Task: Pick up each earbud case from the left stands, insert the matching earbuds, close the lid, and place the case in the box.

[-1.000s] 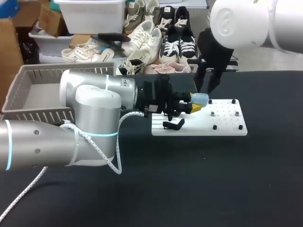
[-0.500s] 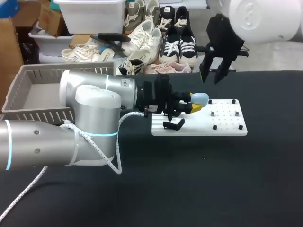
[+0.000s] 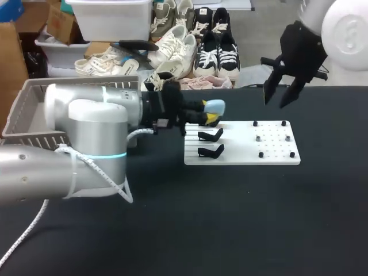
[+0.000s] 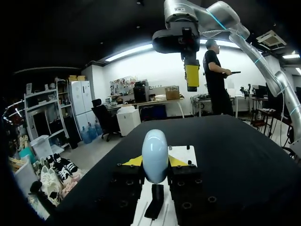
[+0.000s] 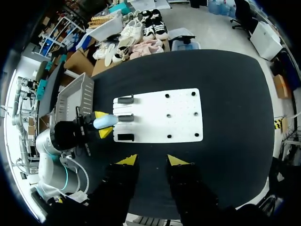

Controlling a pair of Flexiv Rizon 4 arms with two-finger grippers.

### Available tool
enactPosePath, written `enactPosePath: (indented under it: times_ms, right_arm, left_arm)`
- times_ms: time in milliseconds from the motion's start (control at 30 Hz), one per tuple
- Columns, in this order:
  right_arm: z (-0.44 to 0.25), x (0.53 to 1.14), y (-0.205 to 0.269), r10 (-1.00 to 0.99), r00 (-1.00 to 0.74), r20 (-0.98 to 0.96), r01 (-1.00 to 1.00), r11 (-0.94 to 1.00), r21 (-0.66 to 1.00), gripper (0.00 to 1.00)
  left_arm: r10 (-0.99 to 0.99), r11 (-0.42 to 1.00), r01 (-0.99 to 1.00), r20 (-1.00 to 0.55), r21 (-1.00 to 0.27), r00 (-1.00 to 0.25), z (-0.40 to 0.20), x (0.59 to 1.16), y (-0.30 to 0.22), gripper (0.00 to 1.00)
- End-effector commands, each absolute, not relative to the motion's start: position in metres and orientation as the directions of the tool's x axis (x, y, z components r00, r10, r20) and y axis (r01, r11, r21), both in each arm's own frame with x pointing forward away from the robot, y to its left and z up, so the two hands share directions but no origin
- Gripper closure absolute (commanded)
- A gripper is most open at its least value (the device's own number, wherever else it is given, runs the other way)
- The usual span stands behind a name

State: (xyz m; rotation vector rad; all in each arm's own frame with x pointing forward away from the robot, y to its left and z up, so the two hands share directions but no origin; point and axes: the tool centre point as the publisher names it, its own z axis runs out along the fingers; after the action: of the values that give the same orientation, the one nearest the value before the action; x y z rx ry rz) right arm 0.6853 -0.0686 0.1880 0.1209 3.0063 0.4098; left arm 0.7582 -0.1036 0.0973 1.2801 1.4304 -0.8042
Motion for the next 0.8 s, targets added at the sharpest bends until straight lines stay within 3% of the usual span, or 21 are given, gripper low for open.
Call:
enactPosePath:
  times_ms: [33, 367, 800]
  right_arm:
    - [0.186, 0.679, -0.068, 0.128, -0.975, -0.181, 0.078, 0.963, 0.260, 0.65]
    - [0.189, 0.685, -0.055, 0.151, -0.977, -0.148, 0.116, 0.968, 0.224, 0.65]
    - [0.189, 0.692, -0.035, 0.211, -0.969, -0.125, 0.179, 0.958, 0.224, 0.62]
  left_arm:
    - [0.316, 0.383, 0.903, -0.946, 0.194, 0.069, 0.115, 0.744, -0.034, 1.00]
    - [0.418, 0.532, 0.802, -0.908, 0.274, 0.033, 0.127, 0.770, 0.079, 1.00]
    - [0.430, 0.617, 0.752, -0.900, 0.232, -0.076, 0.107, 0.801, 0.146, 1.00]
